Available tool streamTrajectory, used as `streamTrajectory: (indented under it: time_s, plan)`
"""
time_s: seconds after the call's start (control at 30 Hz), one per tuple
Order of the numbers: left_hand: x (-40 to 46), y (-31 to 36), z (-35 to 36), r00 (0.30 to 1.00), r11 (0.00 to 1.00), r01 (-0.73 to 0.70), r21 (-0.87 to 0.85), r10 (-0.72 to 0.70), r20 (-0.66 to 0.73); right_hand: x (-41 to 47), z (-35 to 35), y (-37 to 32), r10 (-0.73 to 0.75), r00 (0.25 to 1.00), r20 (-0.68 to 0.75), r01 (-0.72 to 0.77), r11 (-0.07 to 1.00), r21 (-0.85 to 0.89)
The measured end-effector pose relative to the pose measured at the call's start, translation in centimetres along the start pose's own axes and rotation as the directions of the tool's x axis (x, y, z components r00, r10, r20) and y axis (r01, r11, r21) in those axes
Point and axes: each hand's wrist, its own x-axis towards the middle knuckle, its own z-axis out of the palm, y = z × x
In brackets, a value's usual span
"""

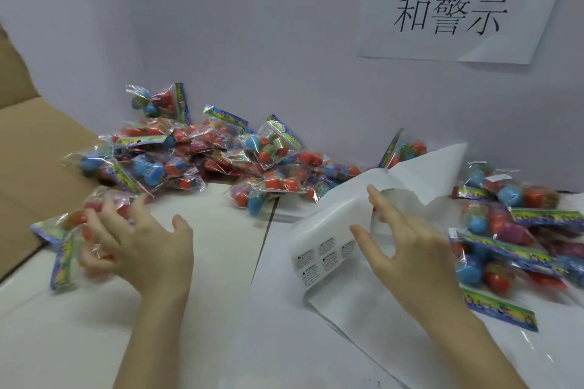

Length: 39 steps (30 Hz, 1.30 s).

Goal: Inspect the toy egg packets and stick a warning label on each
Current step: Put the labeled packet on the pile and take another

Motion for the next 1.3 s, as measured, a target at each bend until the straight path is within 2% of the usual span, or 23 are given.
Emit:
streamTrajectory:
  time_s: [0.1,0.13,0.23,0.3,0.37,0.43,0.47,0.5,0.53,0.57,0.6,0.63,0.67,0.7,0.77,0.83,0.87,0.93,1.0,1.03,1.1,1.2,1.3]
  plan:
    - [1.2,-2.8,-0.1,0.956,0.952,0.157,0.262,-0.213,0.2,0.0,0.2,-0.2,0.018,0.999,0.028,-0.019,0.998,0.053]
    - [1.1,-3.1,0.0,0.948,0.945,0.165,0.281,-0.23,0.218,-0.1,0.2,-0.2,0.005,0.999,0.035,-0.007,0.999,0.043]
    - [0.5,-3.2,0.0,0.97,0.964,0.093,0.25,-0.145,0.196,-0.2,0.2,-0.3,-0.019,0.998,0.062,0.016,0.998,0.054]
    - [0.2,-2.7,0.1,0.979,0.982,0.104,0.16,-0.129,0.157,-0.2,0.3,-0.4,-0.027,0.999,0.036,0.025,0.998,0.054]
    - [-0.1,-1.5,0.2,0.992,0.995,0.098,-0.005,-0.097,0.076,-0.1,0.4,-0.6,-0.004,0.999,-0.034,0.006,0.999,0.044]
    - [-0.8,0.7,-0.2,0.998,0.96,-0.039,-0.276,0.026,-0.052,0.0,0.4,-0.8,0.075,0.992,-0.099,-0.068,0.995,0.071]
    - [-1.4,1.9,-0.3,0.98,0.904,-0.19,-0.383,0.153,-0.125,0.0,0.3,-0.9,0.118,0.986,-0.12,-0.103,0.986,0.127]
    - [-2.2,2.7,-0.4,0.928,0.829,-0.37,-0.419,0.313,-0.201,0.1,0.0,-1.2,0.184,0.975,-0.127,-0.152,0.961,0.229]
    - [-3.1,3.4,-0.3,0.84,0.733,-0.543,-0.41,0.473,-0.265,0.2,-0.4,-1.4,0.278,0.956,-0.091,-0.224,0.895,0.387]
    - [-4.0,4.0,-0.2,0.731,0.612,-0.679,-0.404,0.613,-0.3,0.5,-0.7,-1.8,0.368,0.93,0.009,-0.308,0.765,0.566]
    - [-4.9,4.4,-0.1,0.63,0.492,-0.761,-0.422,0.715,-0.304,0.7,-0.9,-2.0,0.413,0.896,0.161,-0.395,0.579,0.714]
    - [-5.8,4.9,0.0,0.549,0.388,-0.798,-0.46,0.782,-0.294,0.9,-1.1,-2.1,0.385,0.871,0.304,-0.456,0.408,0.791]
    - [-6.7,5.3,0.0,0.487,0.301,-0.809,-0.504,0.824,-0.29,1.0,-1.2,-2.1,0.321,0.852,0.413,-0.506,0.306,0.807]
    - [-7.4,5.5,0.0,0.442,0.234,-0.805,-0.544,0.85,-0.288,1.0,-1.2,-2.0,0.245,0.837,0.489,-0.542,0.265,0.797]
    - [-8.3,5.8,0.1,0.402,0.158,-0.773,-0.614,0.871,-0.283,1.0,-1.5,-2.0,0.148,0.796,0.587,-0.606,0.209,0.768]
    - [-8.2,5.9,0.0,0.422,0.151,-0.73,-0.666,0.867,-0.266,1.1,-1.7,-1.7,0.136,0.771,0.622,-0.636,0.144,0.758]
    - [-8.1,5.9,0.0,0.46,0.173,-0.699,-0.694,0.852,-0.251,1.1,-1.8,-1.5,0.15,0.768,0.623,-0.639,0.111,0.761]
    - [-8.1,6.0,-0.2,0.609,0.28,-0.558,-0.781,0.778,-0.156,1.1,-1.8,-1.2,0.18,0.764,0.62,-0.632,0.01,0.775]
    - [-8.2,6.3,-0.8,0.75,0.385,-0.282,-0.879,0.66,0.048,1.2,-1.9,-1.3,0.174,0.76,0.626,-0.622,-0.085,0.779]
    - [-8.4,6.5,-1.2,0.771,0.406,-0.128,-0.905,0.614,0.167,1.2,-1.8,-1.5,0.16,0.761,0.629,-0.619,-0.112,0.778]
    - [-8.5,6.5,-1.4,0.717,0.451,0.07,-0.89,0.598,0.359,1.0,-1.7,-2.2,0.146,0.762,0.631,-0.62,-0.116,0.776]
    - [-8.8,6.8,-1.6,0.598,0.473,0.249,-0.845,0.612,0.518,0.7,-1.5,-3.0,0.184,0.76,0.624,-0.634,-0.006,0.774]
    - [-8.8,7.1,-2.0,0.59,0.43,0.359,-0.828,0.583,0.558,0.7,-1.6,-3.6,0.241,0.767,0.594,-0.626,0.079,0.776]
